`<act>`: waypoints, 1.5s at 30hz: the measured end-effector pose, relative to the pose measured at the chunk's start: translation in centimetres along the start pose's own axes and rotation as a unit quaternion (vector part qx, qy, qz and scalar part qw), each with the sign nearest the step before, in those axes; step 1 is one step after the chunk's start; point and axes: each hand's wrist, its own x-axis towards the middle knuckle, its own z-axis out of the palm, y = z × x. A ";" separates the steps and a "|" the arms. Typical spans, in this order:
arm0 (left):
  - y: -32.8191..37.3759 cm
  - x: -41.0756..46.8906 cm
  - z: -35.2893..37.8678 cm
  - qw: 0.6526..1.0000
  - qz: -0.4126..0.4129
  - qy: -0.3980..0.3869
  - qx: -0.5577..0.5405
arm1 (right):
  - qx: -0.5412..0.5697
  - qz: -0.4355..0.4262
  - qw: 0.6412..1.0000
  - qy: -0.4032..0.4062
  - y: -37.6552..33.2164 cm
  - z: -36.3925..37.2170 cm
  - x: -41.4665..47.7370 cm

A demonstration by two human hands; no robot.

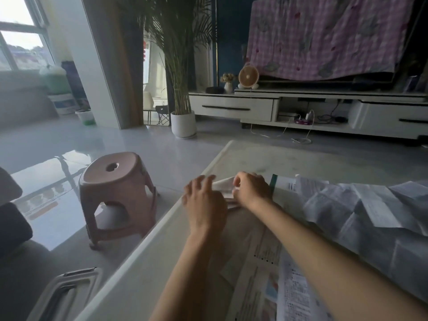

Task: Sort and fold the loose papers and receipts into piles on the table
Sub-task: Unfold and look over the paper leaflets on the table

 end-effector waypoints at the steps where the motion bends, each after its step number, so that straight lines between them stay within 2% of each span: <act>1: 0.2 -0.2 0.2 0.998 0.044 -0.030 0.025 | -0.020 -0.012 1.000 -0.012 0.0 -0.5 0.0; 2: 0.4 -0.4 0.4 0.994 0.069 -0.066 0.058 | -0.019 -0.023 0.999 -0.027 0.0 -1.2 -0.1; 4: 0.6 -0.5 0.8 0.981 0.087 -0.125 0.119 | 0.054 -0.029 0.998 -0.031 0.6 -3.3 -0.4; 6: 0.4 -0.4 1.2 0.974 0.099 -0.142 0.146 | 0.160 -0.016 0.987 0.002 1.9 -6.0 -1.0; 8: 0.3 -0.4 1.4 0.972 0.111 -0.148 0.142 | 0.195 0.000 0.980 0.029 4.0 -8.6 -1.9; 12: 0.8 0.5 2.4 0.974 0.120 -0.143 0.130 | 0.170 0.016 0.985 -0.003 7.8 -11.5 -4.3; 15: 1.7 1.9 3.6 0.973 0.129 -0.136 0.139 | 0.178 0.034 0.983 0.004 10.2 -12.7 -6.0; 18: 2.8 1.9 4.3 0.967 0.153 -0.150 0.136 | 0.137 0.021 0.990 -0.026 12.2 -13.6 -8.7; 23: 3.3 1.6 3.2 0.966 0.185 -0.130 0.127 | -0.006 0.015 0.988 -0.151 13.3 -13.0 -12.6; 27: 4.0 0.8 1.7 0.970 0.194 -0.113 0.095 | -0.060 0.013 0.984 -0.164 13.1 -12.3 -13.7; 29: 4.8 -0.6 1.1 0.974 0.202 -0.090 0.055 | -0.065 0.011 0.988 -0.142 12.7 -12.2 -14.3; 32: 6.6 -3.7 0.3 0.975 0.209 -0.066 -0.025 | -0.089 -0.003 0.994 -0.067 12.0 -12.3 -15.2; 34: 7.9 -6.0 -0.5 0.977 0.173 -0.062 -0.108 | -0.085 -0.002 0.996 -0.008 11.6 -13.0 -15.1; 37: 9.7 -9.1 -2.7 0.957 0.077 -0.096 -0.262 | 0.060 -0.014 0.995 0.083 10.5 -16.0 -14.9; 39: 10.1 -10.3 -4.1 0.922 0.029 -0.152 -0.356 | 0.228 -0.009 0.967 0.114 9.2 -18.9 -15.3; 42: 10.6 -10.6 -6.2 0.856 -0.042 -0.252 -0.449 | 0.506 0.019 0.860 0.066 7.7 -22.6 -16.8; 43: 10.6 -10.6 -6.5 0.830 -0.059 -0.290 -0.473 | 0.562 0.032 0.826 0.037 7.5 -23.1 -17.1; 45: 11.0 -10.6 -7.4 0.777 -0.081 -0.350 -0.518 | 0.613 0.053 0.788 0.001 7.3 -23.6 -17.7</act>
